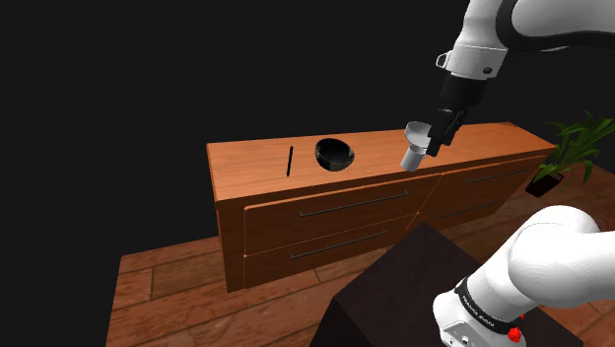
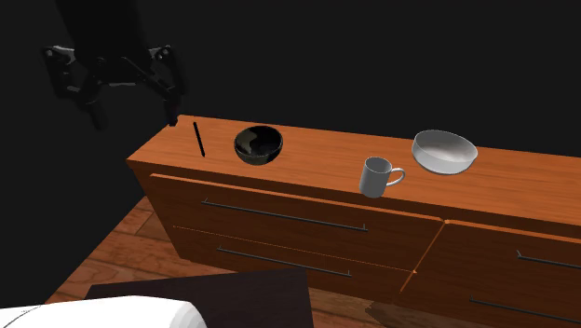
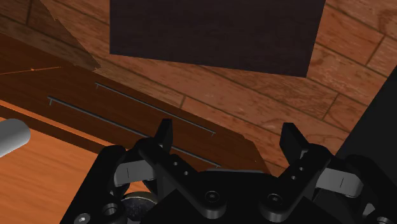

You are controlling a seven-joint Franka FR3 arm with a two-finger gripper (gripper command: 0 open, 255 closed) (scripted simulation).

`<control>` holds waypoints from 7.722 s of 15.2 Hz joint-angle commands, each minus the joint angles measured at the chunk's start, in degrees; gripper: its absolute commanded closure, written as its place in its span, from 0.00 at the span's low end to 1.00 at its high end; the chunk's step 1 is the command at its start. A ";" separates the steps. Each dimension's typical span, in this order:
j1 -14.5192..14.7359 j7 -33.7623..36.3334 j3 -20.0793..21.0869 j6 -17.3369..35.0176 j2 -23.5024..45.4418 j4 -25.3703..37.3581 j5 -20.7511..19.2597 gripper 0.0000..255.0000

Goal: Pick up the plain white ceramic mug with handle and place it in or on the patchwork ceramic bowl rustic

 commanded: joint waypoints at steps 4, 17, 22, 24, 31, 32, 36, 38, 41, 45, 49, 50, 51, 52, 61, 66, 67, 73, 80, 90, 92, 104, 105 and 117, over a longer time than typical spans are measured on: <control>-1.41 -2.68 -2.73 3.87 3.14 -0.86 -2.44 0.00; -6.39 -13.45 -14.16 20.48 23.00 2.68 -9.15 0.00; -7.71 -17.88 -18.08 25.83 32.63 7.14 -9.04 0.00; -8.26 -19.80 -19.47 27.67 36.70 9.38 -8.43 0.00; -11.05 -27.02 -22.90 32.32 51.65 19.29 -4.04 0.00; -11.63 -28.05 -23.15 32.72 53.85 20.98 -3.21 0.00; -14.52 -31.88 -23.53 33.58 62.67 28.48 0.19 0.00; -16.24 -33.54 -23.42 33.56 67.10 32.72 1.81 0.00; -19.08 -35.62 -22.99 32.97 73.78 39.75 4.01 0.00; -23.13 -37.58 -22.17 31.12 82.75 50.45 6.35 0.00; -23.44 -37.83 -21.84 33.59 83.94 49.15 6.76 0.00; -23.51 -37.90 -21.76 34.19 84.27 48.86 6.87 0.00; -23.59 -37.97 -21.67 34.79 84.60 48.59 6.99 0.00; -23.68 -38.04 -21.59 35.38 84.94 48.33 7.11 0.00; -23.73 -38.08 -21.54 35.71 85.14 48.18 7.17 0.00; -23.73 -38.08 -21.54 35.71 85.14 48.19 7.17 1.00; -23.73 -38.08 -21.54 35.71 85.14 48.18 7.17 1.00; -23.57 -38.04 -21.77 34.70 84.23 48.31 6.90 1.00; -23.10 -37.90 -22.51 30.92 81.31 49.28 5.96 1.00; -22.66 -37.77 -23.35 25.07 77.86 51.85 4.77 1.00; -22.61 -37.76 -23.49 23.83 77.29 52.55 4.56 1.00; -22.60 -37.84 -24.12 16.31 74.83 57.80 3.63 1.00; -21.54 -36.66 -23.92 16.37 74.17 57.02 3.42 1.00; -10.41 -22.56 -20.40 14.86 70.35 53.91 2.26 1.00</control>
